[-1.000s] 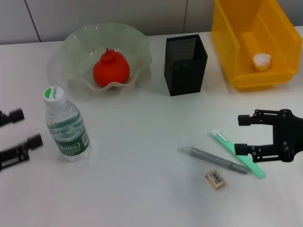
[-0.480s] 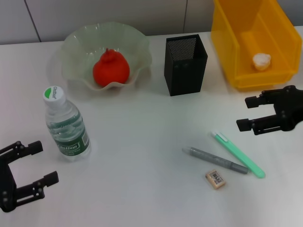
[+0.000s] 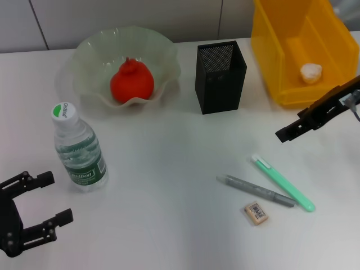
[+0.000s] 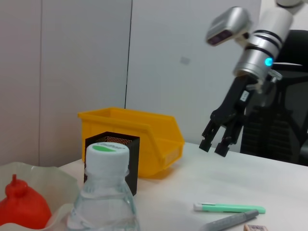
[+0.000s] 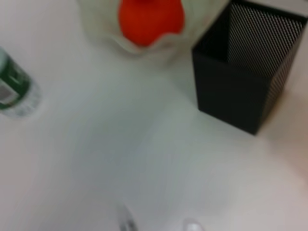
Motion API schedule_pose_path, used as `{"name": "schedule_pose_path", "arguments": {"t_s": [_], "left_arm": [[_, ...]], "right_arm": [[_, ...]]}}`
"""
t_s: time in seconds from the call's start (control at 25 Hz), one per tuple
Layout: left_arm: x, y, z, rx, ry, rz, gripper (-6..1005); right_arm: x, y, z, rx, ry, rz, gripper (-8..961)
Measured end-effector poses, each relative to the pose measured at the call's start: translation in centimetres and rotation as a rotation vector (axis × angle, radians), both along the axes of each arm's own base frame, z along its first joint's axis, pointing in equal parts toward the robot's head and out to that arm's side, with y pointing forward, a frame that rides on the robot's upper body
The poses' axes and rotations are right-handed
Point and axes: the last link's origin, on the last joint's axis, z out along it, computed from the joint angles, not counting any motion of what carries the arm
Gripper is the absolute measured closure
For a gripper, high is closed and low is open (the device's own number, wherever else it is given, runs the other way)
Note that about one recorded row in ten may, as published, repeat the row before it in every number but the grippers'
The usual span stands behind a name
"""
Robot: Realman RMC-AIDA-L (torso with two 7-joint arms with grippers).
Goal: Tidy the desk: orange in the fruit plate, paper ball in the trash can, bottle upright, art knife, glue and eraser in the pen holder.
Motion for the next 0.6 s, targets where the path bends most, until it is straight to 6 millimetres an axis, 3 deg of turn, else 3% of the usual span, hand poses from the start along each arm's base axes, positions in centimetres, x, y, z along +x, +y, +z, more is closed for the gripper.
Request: {"name": "schedule_pose_path", "arguments": {"t_s": [0.28,0.6], "left_arm": [[0.1,-0.2,-0.1,-0.004,0.000,-0.020,202],[0.1,-1.0,-0.5,-0.047,-0.001,-0.043,202]], "right_arm": [[-1.7,1.1,-3.4,-0.121,-0.131,-0.091,139],[-1.5,1.6,-5.5,-0.129,-0.205,-0.120,140]]}}
